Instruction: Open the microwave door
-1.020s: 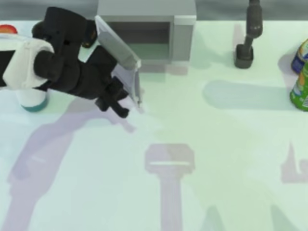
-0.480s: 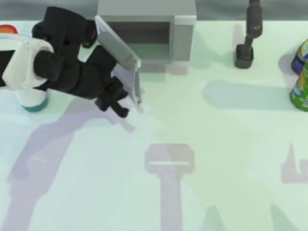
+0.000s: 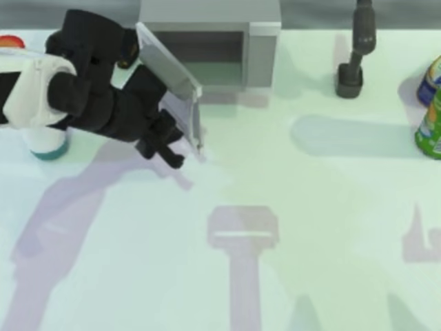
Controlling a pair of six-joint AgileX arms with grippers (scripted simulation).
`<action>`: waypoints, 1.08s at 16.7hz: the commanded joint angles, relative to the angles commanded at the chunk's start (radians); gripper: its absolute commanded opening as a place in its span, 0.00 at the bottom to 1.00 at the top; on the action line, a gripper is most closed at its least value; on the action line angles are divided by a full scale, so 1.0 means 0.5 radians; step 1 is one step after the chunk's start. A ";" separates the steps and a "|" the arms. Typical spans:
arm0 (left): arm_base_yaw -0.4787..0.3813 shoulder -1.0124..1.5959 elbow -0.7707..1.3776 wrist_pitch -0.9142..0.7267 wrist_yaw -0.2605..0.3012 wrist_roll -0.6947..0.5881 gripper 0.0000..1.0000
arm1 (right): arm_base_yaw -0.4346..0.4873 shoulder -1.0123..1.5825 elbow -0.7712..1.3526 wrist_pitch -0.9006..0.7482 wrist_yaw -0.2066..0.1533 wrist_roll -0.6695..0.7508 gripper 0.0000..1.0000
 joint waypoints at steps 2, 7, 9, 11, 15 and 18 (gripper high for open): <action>0.000 0.000 0.000 0.000 0.000 0.000 0.00 | 0.000 0.000 0.000 0.000 0.000 0.000 1.00; 0.000 0.000 0.000 0.000 0.000 0.000 0.38 | 0.000 0.000 0.000 0.000 0.000 0.000 1.00; 0.000 0.000 0.000 0.000 0.000 0.000 0.53 | 0.000 0.000 0.000 0.000 0.000 0.000 1.00; 0.000 0.000 0.000 0.000 0.000 0.000 0.68 | 0.000 0.000 0.000 0.000 0.000 0.000 1.00; 0.000 0.000 0.000 0.000 0.000 0.000 0.98 | 0.000 0.000 0.000 0.000 0.000 0.000 1.00; 0.000 0.000 0.000 0.000 0.000 0.000 1.00 | 0.000 0.000 0.000 0.000 0.000 0.000 1.00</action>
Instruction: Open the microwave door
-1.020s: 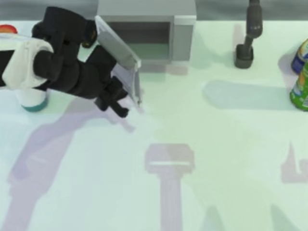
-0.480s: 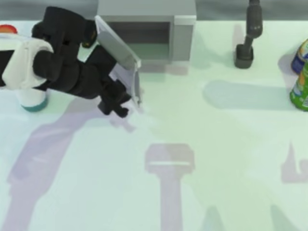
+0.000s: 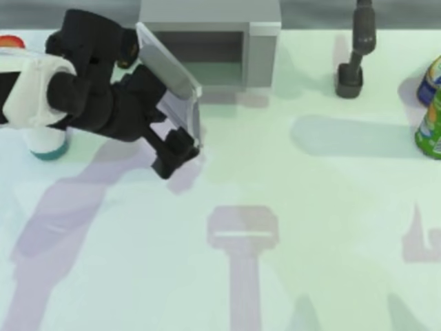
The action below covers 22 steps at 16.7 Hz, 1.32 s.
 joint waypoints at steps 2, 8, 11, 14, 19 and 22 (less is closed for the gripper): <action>0.000 0.000 0.000 0.000 0.000 0.000 1.00 | 0.000 0.000 0.000 0.000 0.000 0.000 1.00; -0.008 -0.034 -0.008 -0.021 -0.009 -0.002 1.00 | 0.000 0.000 0.000 0.000 0.000 0.000 1.00; -0.032 -0.229 -0.056 -0.139 -0.039 -0.034 1.00 | 0.000 0.000 0.000 0.000 0.000 0.000 1.00; -0.056 -0.436 -0.112 -0.277 -0.060 -0.082 1.00 | 0.000 0.000 0.000 0.000 0.000 0.000 1.00; -0.053 -0.476 -0.119 -0.314 -0.062 -0.094 1.00 | 0.000 0.000 0.000 0.000 0.000 0.000 1.00; -0.075 -0.434 -0.057 -0.379 -0.124 -0.158 1.00 | 0.000 0.000 0.000 0.000 0.000 0.000 1.00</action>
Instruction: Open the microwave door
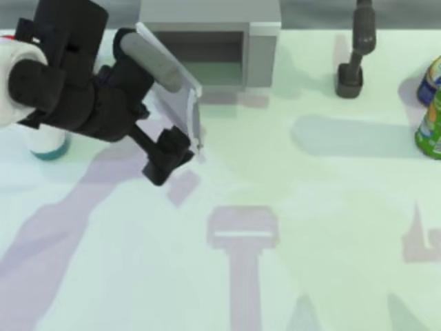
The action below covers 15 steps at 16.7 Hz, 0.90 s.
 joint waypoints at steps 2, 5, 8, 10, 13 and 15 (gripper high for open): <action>-0.046 0.089 0.144 -0.149 -0.129 -0.149 1.00 | 0.000 0.000 0.000 0.000 0.000 0.000 1.00; -0.149 0.286 0.492 -0.522 -0.409 -0.533 1.00 | 0.000 0.000 0.000 0.000 0.000 0.000 1.00; -0.279 0.521 0.965 -0.983 -0.739 -1.096 1.00 | 0.000 0.000 0.000 0.000 0.000 0.000 1.00; -0.371 0.681 1.328 -1.291 -0.961 -1.532 1.00 | 0.000 0.000 0.000 0.000 0.000 0.000 1.00; -0.510 0.920 1.881 -1.709 -1.270 -2.188 1.00 | 0.000 0.000 0.000 0.000 0.000 0.000 1.00; -0.596 1.074 2.224 -1.947 -1.448 -2.577 1.00 | 0.000 0.000 0.000 0.000 0.000 0.000 1.00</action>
